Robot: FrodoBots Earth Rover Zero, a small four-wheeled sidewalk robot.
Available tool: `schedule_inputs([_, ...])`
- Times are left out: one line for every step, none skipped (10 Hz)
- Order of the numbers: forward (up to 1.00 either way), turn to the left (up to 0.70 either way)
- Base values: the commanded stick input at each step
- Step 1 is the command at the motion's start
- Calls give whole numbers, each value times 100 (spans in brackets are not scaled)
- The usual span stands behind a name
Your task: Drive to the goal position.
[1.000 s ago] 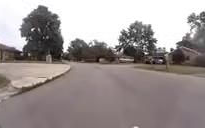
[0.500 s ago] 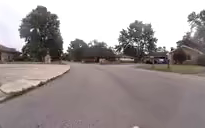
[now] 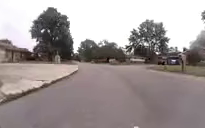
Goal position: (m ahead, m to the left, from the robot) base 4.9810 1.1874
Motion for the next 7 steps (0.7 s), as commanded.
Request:
schedule_inputs([70, 0])
schedule_inputs([70, 0])
schedule_inputs([70, 0])
schedule_inputs([70, 0])
schedule_inputs([70, 0])
schedule_inputs([70, 0])
schedule_inputs([70, 0])
